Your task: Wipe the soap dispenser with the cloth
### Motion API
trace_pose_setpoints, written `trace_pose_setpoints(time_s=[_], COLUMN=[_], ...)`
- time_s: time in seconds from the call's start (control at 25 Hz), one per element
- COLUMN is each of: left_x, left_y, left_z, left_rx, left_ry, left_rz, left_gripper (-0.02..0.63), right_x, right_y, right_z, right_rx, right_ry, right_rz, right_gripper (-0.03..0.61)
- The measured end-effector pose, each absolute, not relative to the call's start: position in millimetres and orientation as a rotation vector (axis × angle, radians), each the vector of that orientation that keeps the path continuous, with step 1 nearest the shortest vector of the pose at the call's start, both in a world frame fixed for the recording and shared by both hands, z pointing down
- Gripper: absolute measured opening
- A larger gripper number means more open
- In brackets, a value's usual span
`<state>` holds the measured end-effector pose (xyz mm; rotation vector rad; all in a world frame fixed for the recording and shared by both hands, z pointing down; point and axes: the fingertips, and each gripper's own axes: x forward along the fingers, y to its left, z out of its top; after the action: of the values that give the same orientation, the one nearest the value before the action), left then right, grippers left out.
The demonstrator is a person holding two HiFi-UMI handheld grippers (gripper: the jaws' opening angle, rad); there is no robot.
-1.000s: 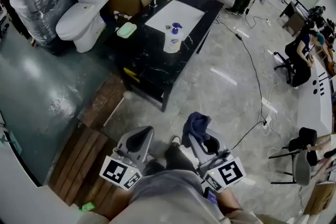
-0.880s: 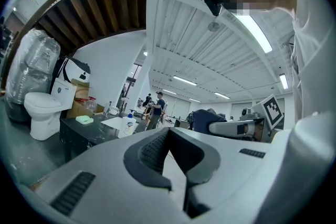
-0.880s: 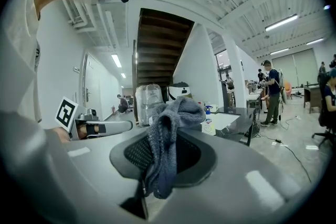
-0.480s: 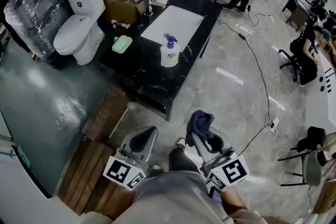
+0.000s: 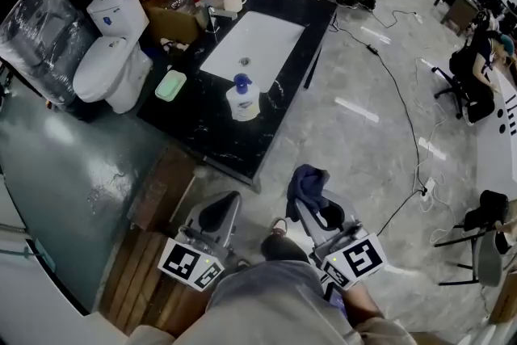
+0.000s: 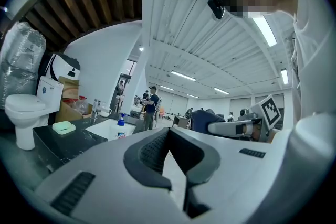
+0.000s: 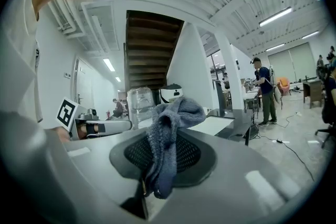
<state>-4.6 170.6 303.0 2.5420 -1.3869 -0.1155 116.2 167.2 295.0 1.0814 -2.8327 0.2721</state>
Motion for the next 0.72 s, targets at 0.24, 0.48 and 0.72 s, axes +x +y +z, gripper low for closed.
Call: trace_pose_setpoints(time_s=[0.24, 0.48, 0.72], left_x=[12.8, 27.5, 35.5], left_y=[135.8, 113.6, 96.0], left_z=[305.3, 310.6, 317.8], left_rx=[2.538, 2.513, 2.491], left_ry=[-1.404, -1.44, -1.461], left_rz=[-0.069, -0.01, 0.042], left_gripper=[0.006, 0.006, 0.006], right_x=[136.2, 154.2, 170.4], right_y=[131.7, 108.8, 89.4], right_z=[298.4, 307.1, 318.9], right_rx=[1.078, 1.038, 1.04], right_ry=[-2.858, -2.885, -2.891], right_rz=[0.303, 0.36, 0.406], right_gripper=[0.071, 0.071, 0.071])
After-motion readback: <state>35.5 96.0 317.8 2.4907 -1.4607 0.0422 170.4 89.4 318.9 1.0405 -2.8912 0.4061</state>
